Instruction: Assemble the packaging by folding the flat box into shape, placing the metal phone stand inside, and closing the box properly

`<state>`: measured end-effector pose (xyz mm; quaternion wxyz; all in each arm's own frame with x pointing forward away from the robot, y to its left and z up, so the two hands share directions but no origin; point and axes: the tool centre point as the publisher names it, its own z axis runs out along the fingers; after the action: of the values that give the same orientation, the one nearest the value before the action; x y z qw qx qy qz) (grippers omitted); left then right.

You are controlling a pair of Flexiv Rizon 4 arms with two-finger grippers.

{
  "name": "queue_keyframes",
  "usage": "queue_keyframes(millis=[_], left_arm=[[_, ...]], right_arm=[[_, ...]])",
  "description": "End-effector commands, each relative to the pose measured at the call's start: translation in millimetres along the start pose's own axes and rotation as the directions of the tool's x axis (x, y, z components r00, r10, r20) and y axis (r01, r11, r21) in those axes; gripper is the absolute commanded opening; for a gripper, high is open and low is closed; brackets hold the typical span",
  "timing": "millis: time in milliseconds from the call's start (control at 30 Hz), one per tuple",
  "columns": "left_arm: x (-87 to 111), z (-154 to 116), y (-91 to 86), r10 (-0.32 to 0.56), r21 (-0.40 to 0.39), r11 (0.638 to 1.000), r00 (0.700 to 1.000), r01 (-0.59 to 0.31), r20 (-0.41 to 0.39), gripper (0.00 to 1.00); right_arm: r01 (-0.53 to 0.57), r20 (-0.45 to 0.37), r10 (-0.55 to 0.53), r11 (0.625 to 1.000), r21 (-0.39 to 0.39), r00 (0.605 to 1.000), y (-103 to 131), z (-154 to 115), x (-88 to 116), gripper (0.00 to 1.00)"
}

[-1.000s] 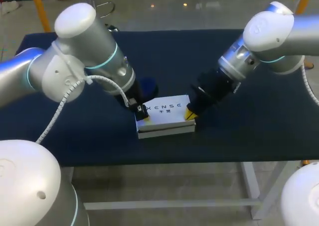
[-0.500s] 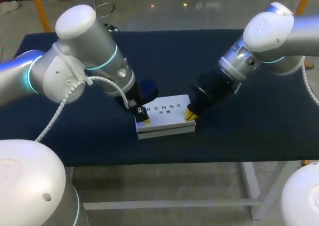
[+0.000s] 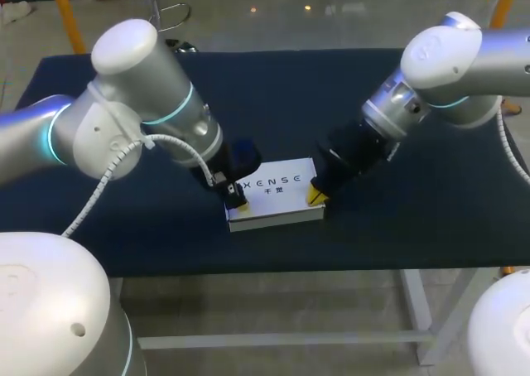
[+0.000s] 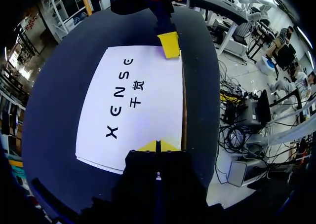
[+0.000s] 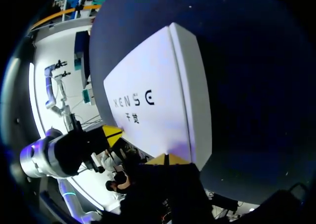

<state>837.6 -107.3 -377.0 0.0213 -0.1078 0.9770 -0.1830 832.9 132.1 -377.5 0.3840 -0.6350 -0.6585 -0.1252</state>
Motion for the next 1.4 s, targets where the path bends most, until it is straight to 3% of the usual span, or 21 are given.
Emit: queue_keyframes(millis=[33,433,1000,1333,1400], left_arm=[[0.7,10.5,5.3,-0.002,0.005,1.0,1.0,0.002,-0.002,0.0],[7.4,-23.2,-10.4,0.042,0.001,0.999,0.997,-0.042,0.066,0.0],[0.2,5.2,-3.1,0.012,-0.01,1.0,1.0,-0.012,-0.006,0.0],[12.7,-23.0,-16.6,0.019,-0.008,1.0,0.999,-0.018,0.044,0.0],[16.0,-30.1,-22.1,0.011,-0.007,1.0,0.999,-0.011,0.047,0.35]], right_arm=[[0.0,-0.001,0.0,1.0,0.01,1.0,5.8,1.3,-1.8,0.0],[0.082,0.013,-0.081,0.995,-0.059,0.997,-12.0,-14.7,20.3,0.0],[0.019,-0.025,-0.019,1.0,-0.008,1.0,2.2,2.4,-5.6,0.0],[0.114,-0.036,-0.118,0.989,-0.093,0.992,-14.4,-22.7,14.4,0.0],[0.145,-0.037,-0.151,0.982,-0.122,0.988,-16.3,-31.2,19.7,0.04]])
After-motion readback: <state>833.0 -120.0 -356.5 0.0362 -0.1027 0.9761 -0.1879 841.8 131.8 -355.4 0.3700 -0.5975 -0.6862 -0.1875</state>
